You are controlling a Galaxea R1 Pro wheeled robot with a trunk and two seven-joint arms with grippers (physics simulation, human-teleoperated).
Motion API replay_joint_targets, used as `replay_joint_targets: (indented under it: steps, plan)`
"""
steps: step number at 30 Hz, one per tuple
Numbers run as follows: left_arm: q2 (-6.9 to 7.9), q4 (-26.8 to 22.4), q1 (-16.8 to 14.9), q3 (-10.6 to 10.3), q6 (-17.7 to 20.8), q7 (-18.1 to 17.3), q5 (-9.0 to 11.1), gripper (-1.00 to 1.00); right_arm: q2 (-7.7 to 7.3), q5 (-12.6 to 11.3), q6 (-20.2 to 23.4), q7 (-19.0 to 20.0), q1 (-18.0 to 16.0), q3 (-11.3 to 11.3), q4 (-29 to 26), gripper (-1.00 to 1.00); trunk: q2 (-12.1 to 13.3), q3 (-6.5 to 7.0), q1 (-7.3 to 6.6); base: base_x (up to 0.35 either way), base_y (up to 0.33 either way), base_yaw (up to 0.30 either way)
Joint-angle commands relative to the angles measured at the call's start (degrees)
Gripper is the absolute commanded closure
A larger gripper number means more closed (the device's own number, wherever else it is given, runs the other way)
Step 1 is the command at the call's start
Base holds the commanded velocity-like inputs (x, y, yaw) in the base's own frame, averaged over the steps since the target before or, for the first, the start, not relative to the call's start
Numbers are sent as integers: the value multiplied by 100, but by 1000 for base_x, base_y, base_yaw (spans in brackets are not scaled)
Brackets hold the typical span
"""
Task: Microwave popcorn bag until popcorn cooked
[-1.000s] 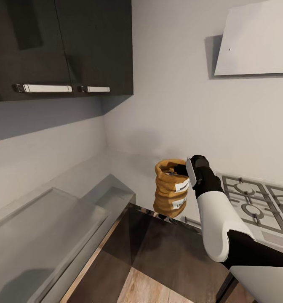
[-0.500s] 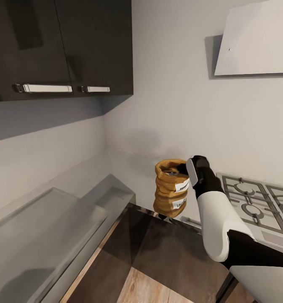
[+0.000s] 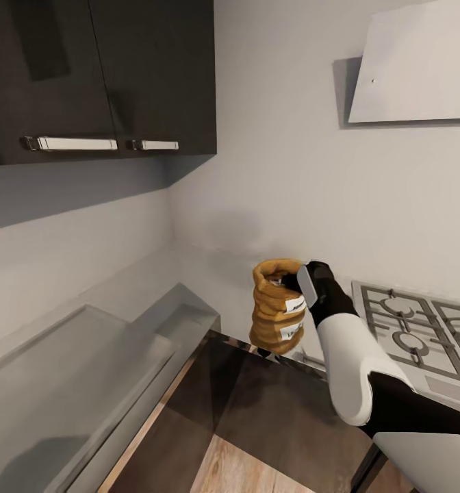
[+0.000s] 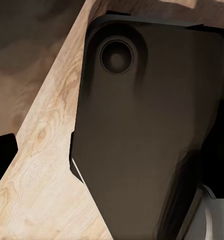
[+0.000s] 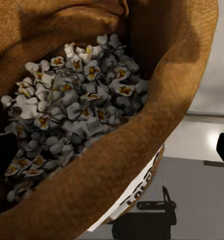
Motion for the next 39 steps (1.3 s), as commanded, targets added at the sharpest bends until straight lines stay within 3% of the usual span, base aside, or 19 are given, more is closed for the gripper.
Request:
replay_joint_targets:
  steps: [1,4,7,8,20,23,26,29,39]
  plan:
    - [-2,-8,2,11,-12,6,42,-100,6,-145,-18,-21,-5,-21,40,-100,-4,-6,0,0,0,0]
    - [-2,-8,2,11,-12,6,43,-100,6,-343,-53,-24,-5,-21,77,-100,-4,-6,0,0,0,0]
    - [-1,-8,2,11,-12,6,42,-100,6,-378,-56,-24,-5,-21,83,-100,-4,-6,0,0,0,0]
    - [-1,-8,2,11,-12,6,42,-100,6,-381,-55,-27,-5,-21,83,100,-4,-6,0,0,0,0]
    - [-1,-8,4,11,-12,6,42,-100,6,-367,64,-68,-5,20,66,100,-4,-6,0,0,0,0]
    - [-1,-8,2,11,-12,6,42,-100,6,-357,526,-76,-5,92,-89,100,-4,-6,0,0,0,0]
    - [-2,-8,2,11,-12,6,42,-100,6,-316,1261,-77,-5,554,-784,100,-4,-6,0,0,0,0]
    - [-2,-8,2,11,-12,6,43,-100,6,-310,1703,-76,-5,705,-1209,100,-4,-6,0,0,0,0]
    - [-2,-8,2,11,-4,10,54,-100,6,-245,1703,-174,-5,749,-1567,100,-4,-6,0,0,0,0]
